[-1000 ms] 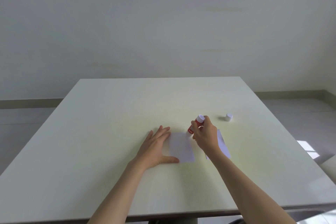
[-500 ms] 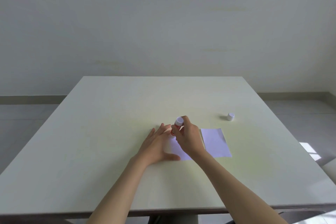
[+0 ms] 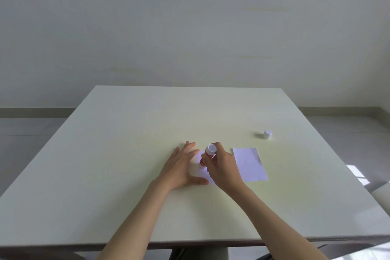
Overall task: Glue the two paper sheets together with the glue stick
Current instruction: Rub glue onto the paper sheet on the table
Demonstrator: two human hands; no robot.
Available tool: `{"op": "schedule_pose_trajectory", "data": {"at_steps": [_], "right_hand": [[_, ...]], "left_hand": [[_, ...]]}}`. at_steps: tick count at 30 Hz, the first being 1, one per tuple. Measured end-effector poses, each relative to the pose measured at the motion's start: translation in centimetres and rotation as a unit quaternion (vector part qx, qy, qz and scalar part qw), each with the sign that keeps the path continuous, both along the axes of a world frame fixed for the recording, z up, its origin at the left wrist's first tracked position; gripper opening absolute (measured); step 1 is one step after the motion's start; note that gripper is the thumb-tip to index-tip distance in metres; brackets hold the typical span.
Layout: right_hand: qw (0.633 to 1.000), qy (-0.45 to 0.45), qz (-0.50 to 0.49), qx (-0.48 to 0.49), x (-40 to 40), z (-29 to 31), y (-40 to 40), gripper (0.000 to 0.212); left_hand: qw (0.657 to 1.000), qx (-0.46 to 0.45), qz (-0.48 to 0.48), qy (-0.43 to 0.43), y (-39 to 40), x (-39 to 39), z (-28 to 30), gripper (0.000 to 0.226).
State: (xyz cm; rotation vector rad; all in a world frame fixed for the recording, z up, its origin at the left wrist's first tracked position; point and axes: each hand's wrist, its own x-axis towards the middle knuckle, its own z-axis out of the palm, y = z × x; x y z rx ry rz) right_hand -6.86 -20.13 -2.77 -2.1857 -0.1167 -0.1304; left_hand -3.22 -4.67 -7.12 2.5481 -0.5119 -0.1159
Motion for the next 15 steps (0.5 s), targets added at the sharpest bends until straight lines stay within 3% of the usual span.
{"op": "schedule_pose_trajectory", "data": {"at_steps": [15], "right_hand": [[1.000, 0.010, -0.001, 0.010, -1.7, 0.0, -1.4, 0.014]], "left_hand": [[1.000, 0.016, 0.015, 0.010, -0.1, -0.4, 0.7, 0.110]]}}
